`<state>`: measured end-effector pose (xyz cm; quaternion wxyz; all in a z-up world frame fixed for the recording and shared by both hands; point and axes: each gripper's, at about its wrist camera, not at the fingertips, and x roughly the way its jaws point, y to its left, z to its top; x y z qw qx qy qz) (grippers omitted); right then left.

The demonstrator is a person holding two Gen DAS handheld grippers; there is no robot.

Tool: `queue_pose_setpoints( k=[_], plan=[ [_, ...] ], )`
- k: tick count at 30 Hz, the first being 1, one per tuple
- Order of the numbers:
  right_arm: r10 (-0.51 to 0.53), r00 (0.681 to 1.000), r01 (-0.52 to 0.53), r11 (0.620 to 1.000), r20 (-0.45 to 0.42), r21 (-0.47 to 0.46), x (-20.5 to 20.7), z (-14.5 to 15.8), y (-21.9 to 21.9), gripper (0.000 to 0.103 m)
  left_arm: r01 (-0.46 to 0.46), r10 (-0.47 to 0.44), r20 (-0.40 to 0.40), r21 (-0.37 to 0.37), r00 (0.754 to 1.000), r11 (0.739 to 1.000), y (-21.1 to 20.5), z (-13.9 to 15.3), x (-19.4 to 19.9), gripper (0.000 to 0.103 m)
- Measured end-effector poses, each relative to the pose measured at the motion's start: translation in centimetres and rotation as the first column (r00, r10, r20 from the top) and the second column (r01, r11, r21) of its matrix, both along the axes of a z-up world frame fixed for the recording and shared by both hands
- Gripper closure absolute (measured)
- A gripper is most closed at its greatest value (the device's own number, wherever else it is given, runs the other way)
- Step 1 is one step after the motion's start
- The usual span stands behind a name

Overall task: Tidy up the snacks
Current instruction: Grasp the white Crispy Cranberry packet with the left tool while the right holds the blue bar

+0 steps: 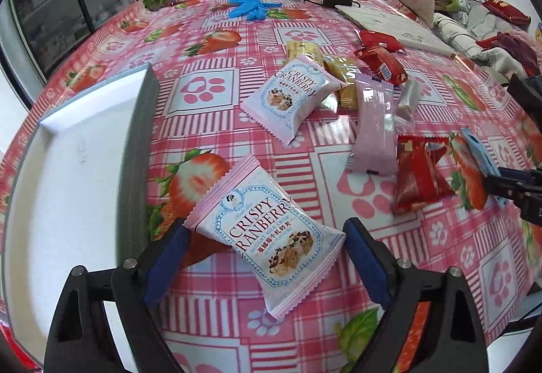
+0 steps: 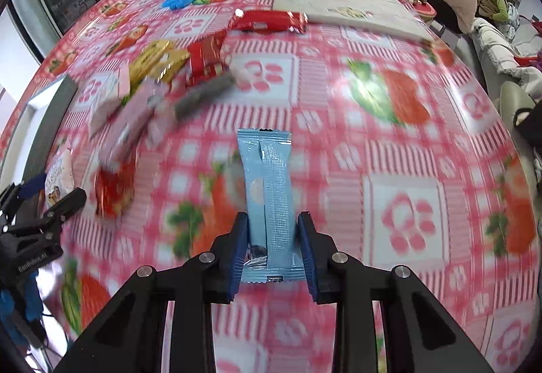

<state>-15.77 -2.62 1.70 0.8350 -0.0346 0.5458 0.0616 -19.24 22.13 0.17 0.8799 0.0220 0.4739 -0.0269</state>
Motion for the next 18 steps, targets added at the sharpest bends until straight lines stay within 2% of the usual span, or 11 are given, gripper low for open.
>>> queue_pose_setpoints(
  k=[1,2,3,4,5,7,9,11,15,17,18],
  plan=[
    [0.000,1.000,0.000,1.000,0.001,0.000,-0.8,0.0,-0.3,0.070,-0.002,0.002,0.002,-0.006,1.000,1.000,0.1,0.2,-0.1,0.006],
    [0.000,1.000,0.000,1.000,0.002,0.004,-1.1,0.0,-0.5,0.059,-0.007,0.007,-0.001,-0.021,1.000,1.000,0.4,0.3,-0.2,0.006],
    [-0.001,1.000,0.001,1.000,0.003,0.012,-1.4,0.0,-0.6,0.045,-0.016,0.015,-0.011,-0.038,1.000,0.999,0.5,0.5,0.0,0.006],
    [-0.012,1.000,0.012,1.000,-0.003,0.018,-1.8,-0.1,-1.0,0.013,-0.033,0.032,-0.030,-0.060,0.999,0.998,0.8,0.7,0.2,0.006],
    [-0.023,1.000,0.023,1.000,-0.004,0.016,-2.0,-0.2,-1.2,0.006,-0.058,0.053,-0.050,-0.092,0.997,0.994,1.0,1.0,0.4,0.006],
    [-0.037,0.999,0.037,0.999,-0.001,0.022,-2.0,-0.6,-1.4,0.006,-0.107,0.097,-0.068,-0.150,0.993,0.983,1.5,1.6,0.7,0.006],
    [-0.040,0.999,0.040,0.999,0.001,0.027,-2.1,-0.9,-1.5,0.006,-0.193,0.177,-0.120,-0.137,0.977,0.972,1.8,1.5,1.2,0.006],
    [-0.038,0.999,0.038,0.999,0.003,0.009,-2.1,-0.9,-1.3,0.004,-0.277,0.249,-0.195,-0.134,0.949,0.951,1.9,0.8,1.6,0.006],
    [-0.030,1.000,0.030,0.999,0.006,-0.017,-2.0,-1.2,-0.7,0.001,-0.351,0.330,-0.218,-0.068,0.919,0.934,0.7,0.1,1.9,0.006],
    [-0.029,1.000,0.029,0.999,0.006,-0.032,-2.0,-1.3,-0.6,0.001,-0.349,0.337,-0.194,-0.027,0.921,0.937,-0.2,-0.3,2.1,0.001],
    [-0.029,1.000,0.029,0.999,0.004,-0.031,-1.9,-1.3,-0.6,0.001,-0.342,0.332,-0.178,-0.029,0.926,0.939,-0.4,-0.4,2.1,0.000]
  ],
)
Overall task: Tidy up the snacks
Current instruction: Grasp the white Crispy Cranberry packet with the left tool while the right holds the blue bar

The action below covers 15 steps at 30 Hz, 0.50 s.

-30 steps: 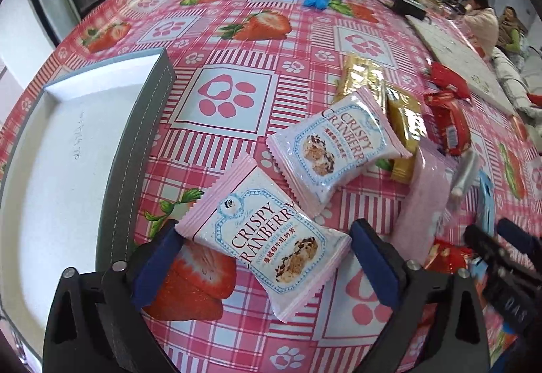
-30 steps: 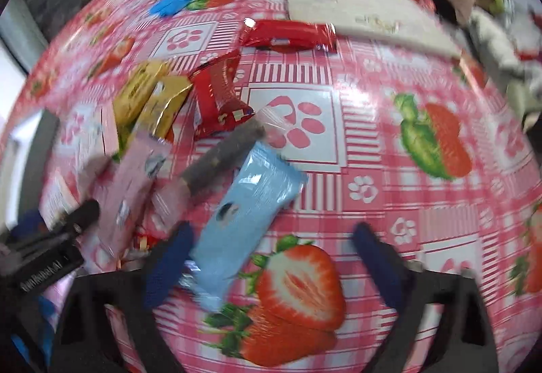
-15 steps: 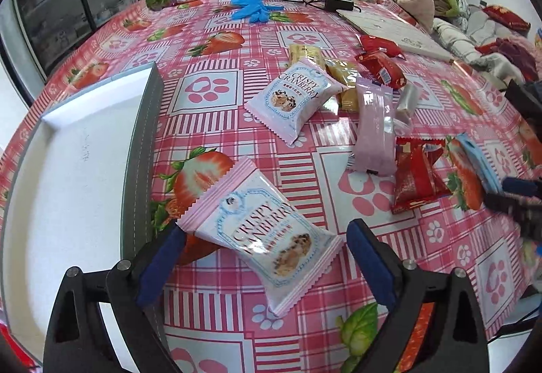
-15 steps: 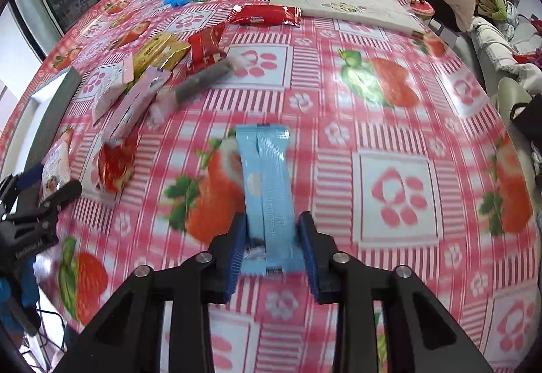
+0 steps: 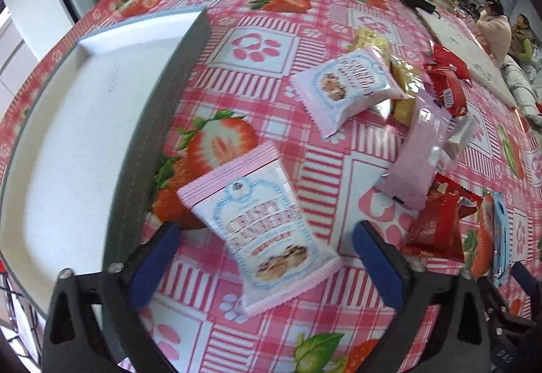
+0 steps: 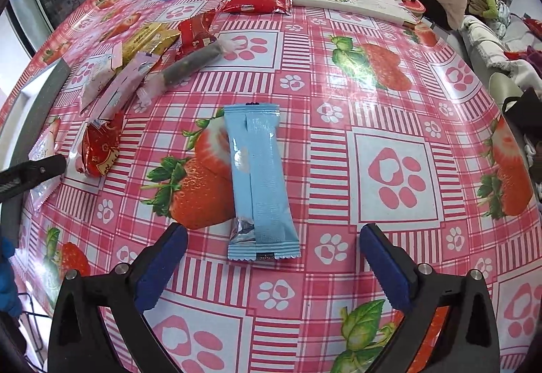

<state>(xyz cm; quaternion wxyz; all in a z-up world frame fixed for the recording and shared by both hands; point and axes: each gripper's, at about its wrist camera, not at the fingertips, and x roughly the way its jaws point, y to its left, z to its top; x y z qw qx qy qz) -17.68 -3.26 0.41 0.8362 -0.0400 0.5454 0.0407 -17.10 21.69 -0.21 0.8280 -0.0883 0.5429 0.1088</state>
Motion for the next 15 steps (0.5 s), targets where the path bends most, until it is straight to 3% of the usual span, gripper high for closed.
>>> queue_pose_setpoints(
  k=[8,15],
  plan=[
    [-0.012,1.000,0.012,1.000,-0.015,0.000,2.5,-0.1,0.3,0.000,0.023,-0.027,0.107,0.038,0.994,0.999,-0.4,0.1,0.0,0.000],
    [0.016,0.999,-0.016,1.000,0.028,0.009,2.5,-0.1,0.2,0.000,0.027,-0.030,0.089,0.031,0.996,0.999,-0.4,0.0,0.4,0.000]
  ],
)
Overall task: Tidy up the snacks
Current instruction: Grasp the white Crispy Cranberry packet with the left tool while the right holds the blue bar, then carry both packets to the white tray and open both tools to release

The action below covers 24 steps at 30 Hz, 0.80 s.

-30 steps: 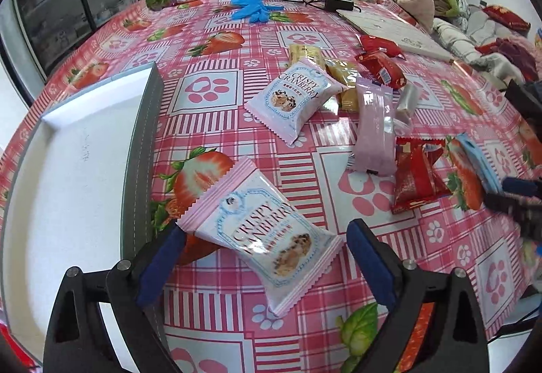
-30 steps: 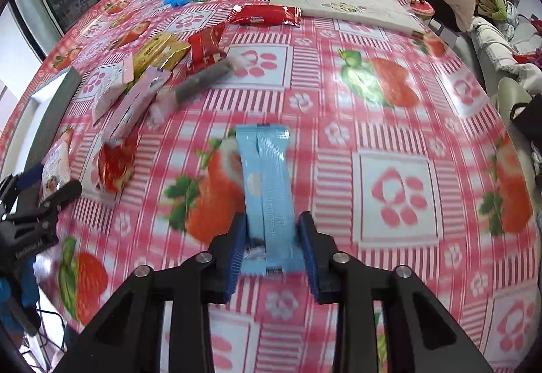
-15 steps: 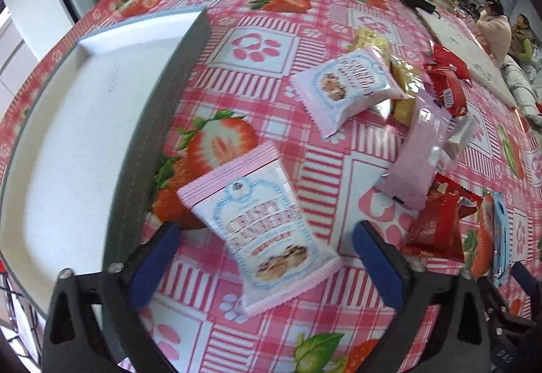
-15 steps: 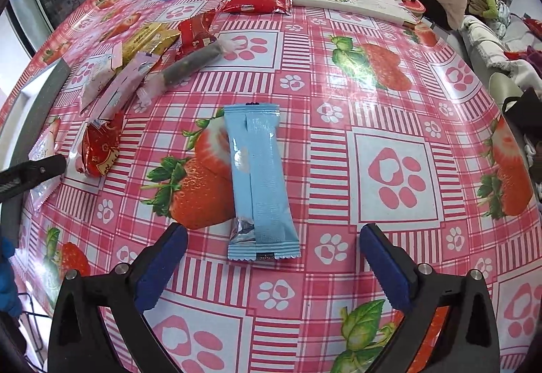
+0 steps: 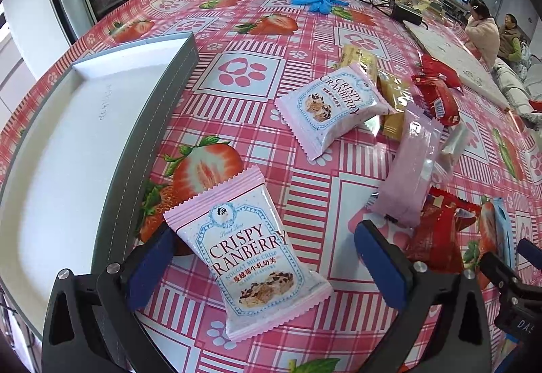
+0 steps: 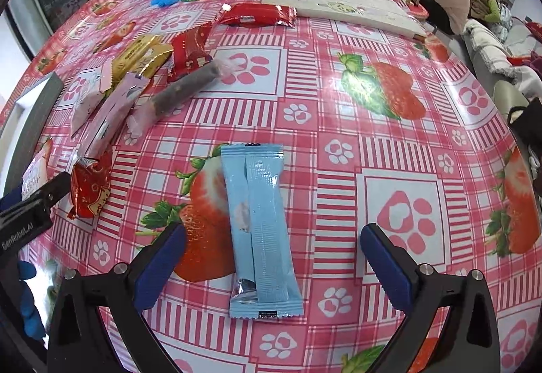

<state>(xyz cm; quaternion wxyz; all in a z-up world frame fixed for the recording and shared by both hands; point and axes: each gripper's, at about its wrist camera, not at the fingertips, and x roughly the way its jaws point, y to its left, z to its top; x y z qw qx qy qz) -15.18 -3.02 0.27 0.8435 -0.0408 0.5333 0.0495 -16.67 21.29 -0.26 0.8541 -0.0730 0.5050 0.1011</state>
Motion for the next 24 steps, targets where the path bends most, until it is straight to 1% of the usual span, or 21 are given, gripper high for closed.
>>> queue_pose_setpoints(
  k=[3,5,6,7,8,9,10,11,12,13,14,15,16,17,19,20,22,24],
  plan=[
    [0.006,1.000,-0.006,1.000,-0.002,0.001,0.0,0.0,0.0,0.000,0.015,-0.015,-0.027,-0.011,1.000,1.000,0.2,0.0,0.5,0.000],
    [-0.008,0.999,0.008,1.000,-0.036,-0.003,0.5,0.1,0.0,0.000,0.043,-0.044,-0.053,-0.020,0.998,0.999,0.2,0.1,0.8,0.001],
    [-0.014,0.999,0.014,1.000,-0.045,-0.003,0.7,0.1,0.1,0.000,0.055,-0.056,-0.059,-0.024,0.997,0.998,0.2,0.1,0.9,0.004],
    [-0.010,0.999,0.010,1.000,-0.053,-0.002,0.9,0.1,0.3,0.000,0.072,-0.073,-0.062,-0.026,0.995,0.997,0.2,0.3,0.8,0.010],
    [-0.004,0.998,0.004,1.000,-0.055,-0.006,1.1,0.2,0.5,0.005,0.084,-0.085,-0.058,-0.025,0.995,0.996,0.2,0.5,0.7,0.015],
    [0.007,0.999,-0.008,1.000,-0.053,-0.004,1.1,0.3,0.7,0.008,0.099,-0.100,-0.048,-0.021,0.994,0.995,0.2,0.8,0.5,0.027],
    [0.021,0.999,-0.021,1.000,-0.049,-0.004,1.0,0.5,1.0,0.018,0.111,-0.111,-0.041,-0.020,0.993,0.994,0.2,1.1,0.3,0.043],
    [0.027,0.999,-0.028,1.000,-0.047,-0.005,0.9,0.7,1.2,0.034,0.124,-0.125,-0.036,-0.020,0.991,0.992,0.2,1.3,0.2,0.053],
    [0.033,0.999,-0.034,0.999,-0.042,-0.005,0.8,0.9,1.3,0.045,0.140,-0.141,-0.038,-0.025,0.989,0.990,0.3,1.4,0.1,0.060],
    [0.037,0.999,-0.037,0.999,-0.037,-0.002,0.7,1.2,1.5,0.072,0.153,-0.155,-0.041,-0.035,0.987,0.988,0.4,1.4,0.0,0.061],
    [0.032,0.999,-0.032,0.999,-0.038,0.002,0.7,1.4,1.4,0.078,0.160,-0.163,-0.041,-0.055,0.986,0.986,0.6,1.5,-0.2,0.061],
    [0.026,0.999,-0.025,1.000,-0.043,0.016,0.6,1.4,1.3,0.078,0.164,-0.167,-0.037,-0.077,0.985,0.984,0.9,1.7,-0.5,0.061],
    [0.015,0.999,-0.012,0.999,-0.048,0.050,0.5,1.4,0.9,0.078,0.168,-0.172,-0.028,-0.104,0.985,0.980,1.2,1.9,-0.9,0.061],
    [0.009,0.999,-0.004,0.997,-0.053,0.083,0.4,1.5,0.6,0.078,0.174,-0.177,-0.015,-0.114,0.984,0.978,1.3,2.3,-1.3,0.061],
    [-0.008,0.998,0.018,0.986,-0.061,0.165,-0.2,1.9,-0.1,0.078,0.198,-0.198,0.014,-0.108,0.980,0.974,1.4,3.2,-2.1,0.061],
    [-0.013,0.998,0.025,0.982,-0.061,0.187,-0.4,2.2,-0.3,0.078,0.211,-0.209,0.026,-0.102,0.978,0.972,1.3,3.7,-2.4,0.061],
    [-0.012,0.998,0.024,0.976,-0.055,0.215,-0.7,2.9,-0.3,0.078,0.233,-0.229,0.046,-0.094,0.972,0.968,1.2,4.6,-2.9,0.061],
    [-0.004,0.999,0.013,0.976,-0.043,0.218,-0.9,3.7,0.0,0.078,0.251,-0.246,0.065,-0.088,0.967,0.964,1.3,5.6,-3.2,0.061]
  ],
)
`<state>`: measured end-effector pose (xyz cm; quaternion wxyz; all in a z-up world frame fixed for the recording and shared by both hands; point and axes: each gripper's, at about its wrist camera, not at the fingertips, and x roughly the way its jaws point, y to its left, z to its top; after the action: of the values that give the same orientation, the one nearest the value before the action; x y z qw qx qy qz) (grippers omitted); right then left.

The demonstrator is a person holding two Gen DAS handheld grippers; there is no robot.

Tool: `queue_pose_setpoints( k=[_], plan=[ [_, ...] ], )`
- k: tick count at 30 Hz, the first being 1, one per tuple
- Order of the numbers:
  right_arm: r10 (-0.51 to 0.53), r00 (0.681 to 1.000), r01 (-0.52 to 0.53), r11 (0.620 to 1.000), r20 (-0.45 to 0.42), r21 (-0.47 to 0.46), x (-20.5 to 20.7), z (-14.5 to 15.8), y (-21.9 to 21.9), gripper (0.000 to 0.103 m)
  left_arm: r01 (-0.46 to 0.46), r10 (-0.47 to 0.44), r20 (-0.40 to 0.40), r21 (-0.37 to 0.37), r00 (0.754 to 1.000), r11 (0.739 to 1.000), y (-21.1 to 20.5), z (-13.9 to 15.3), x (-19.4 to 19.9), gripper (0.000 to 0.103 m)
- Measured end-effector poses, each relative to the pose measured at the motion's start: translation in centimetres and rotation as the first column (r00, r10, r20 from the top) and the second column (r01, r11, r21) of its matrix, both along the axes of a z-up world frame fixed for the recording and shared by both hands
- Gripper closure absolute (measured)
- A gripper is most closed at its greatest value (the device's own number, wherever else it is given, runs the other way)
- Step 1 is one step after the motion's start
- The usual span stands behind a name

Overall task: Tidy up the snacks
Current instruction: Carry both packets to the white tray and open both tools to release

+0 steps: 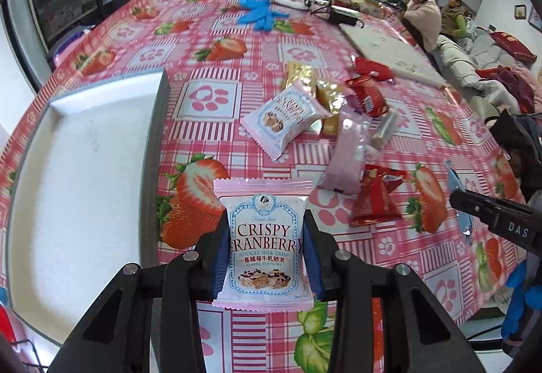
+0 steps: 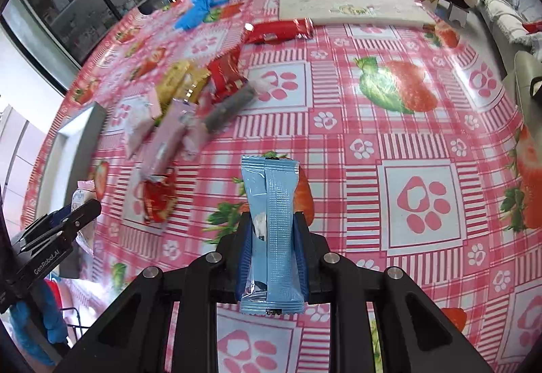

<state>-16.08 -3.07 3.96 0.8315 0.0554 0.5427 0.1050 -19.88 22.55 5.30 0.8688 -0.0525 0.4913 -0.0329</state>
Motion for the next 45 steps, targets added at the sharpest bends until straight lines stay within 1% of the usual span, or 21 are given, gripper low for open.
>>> queue_pose_setpoints(
  k=[5,9,14,17,21,25,28,34,38,39,41,42,43,44,45],
  plan=[
    [0.026,1.000,-0.026,0.999,0.016,0.030,-0.1,1.6,1.2,0.078,0.013,-0.013,0.038,0.000,0.999,1.000,0.7,2.2,-0.6,0.061],
    [0.069,0.997,-0.070,0.997,0.037,0.030,-0.2,2.7,3.2,0.078,-0.004,0.003,0.059,0.015,0.998,1.000,2.6,3.4,-0.8,0.061],
    [0.148,0.988,-0.150,0.987,0.045,0.049,0.1,3.8,7.7,0.078,-0.062,0.059,0.070,0.029,0.996,0.998,6.3,4.1,-1.1,0.061],
    [0.208,0.977,-0.211,0.975,0.039,0.074,0.6,4.3,11.1,0.078,-0.107,0.103,0.078,0.041,0.992,0.993,8.9,4.0,-1.3,0.061],
    [0.302,0.952,-0.305,0.950,0.043,0.074,1.0,4.9,16.6,0.078,-0.166,0.163,0.061,0.044,0.985,0.985,12.4,3.1,-1.3,0.061],
    [0.401,0.915,-0.403,0.912,0.038,0.079,1.2,4.9,22.6,0.078,-0.216,0.215,0.034,0.043,0.976,0.975,15.3,1.7,-1.4,0.061],
    [0.454,0.890,-0.456,0.887,0.032,0.074,1.2,4.7,26.4,0.078,-0.242,0.241,0.023,0.039,0.970,0.970,17.0,0.9,-1.5,0.061],
    [0.527,0.850,-0.526,0.848,-0.001,0.065,1.7,3.5,32.2,0.078,-0.280,0.280,-0.007,0.025,0.960,0.960,19.5,-0.8,-1.4,0.061],
    [0.552,0.833,-0.551,0.833,-0.016,0.052,2.1,2.7,34.7,0.078,-0.288,0.288,-0.004,0.029,0.958,0.957,20.2,-1.5,-1.2,0.061],
    [0.557,0.830,-0.556,0.830,-0.024,0.050,2.3,2.4,35.3,0.078,-0.291,0.291,0.003,0.040,0.957,0.956,20.3,-1.6,-1.2,0.060],
    [0.557,0.830,-0.556,0.830,-0.031,0.038,2.4,2.3,35.9,0.078,-0.307,0.306,0.022,0.074,0.952,0.949,20.5,-1.9,-1.2,0.043],
    [0.556,0.830,-0.556,0.831,-0.038,0.025,2.5,2.0,36.3,0.077,-0.315,0.314,0.035,0.089,0.949,0.945,20.6,-2.1,-1.1,0.023],
    [0.554,0.832,-0.554,0.833,-0.041,0.017,2.6,1.9,36.4,0.067,-0.325,0.320,0.057,0.102,0.946,0.940,20.7,-2.3,-1.2,0.019],
    [0.549,0.835,-0.549,0.836,-0.042,0.010,2.7,1.9,36.4,0.035,-0.331,0.325,0.070,0.107,0.943,0.938,20.9,-2.5,-1.3,0.019],
    [0.539,0.841,-0.539,0.842,-0.040,0.003,2.8,1.9,36.3,0.018,-0.332,0.326,0.073,0.100,0.943,0.938,21.3,-2.6,-1.3,0.019]
  ],
)
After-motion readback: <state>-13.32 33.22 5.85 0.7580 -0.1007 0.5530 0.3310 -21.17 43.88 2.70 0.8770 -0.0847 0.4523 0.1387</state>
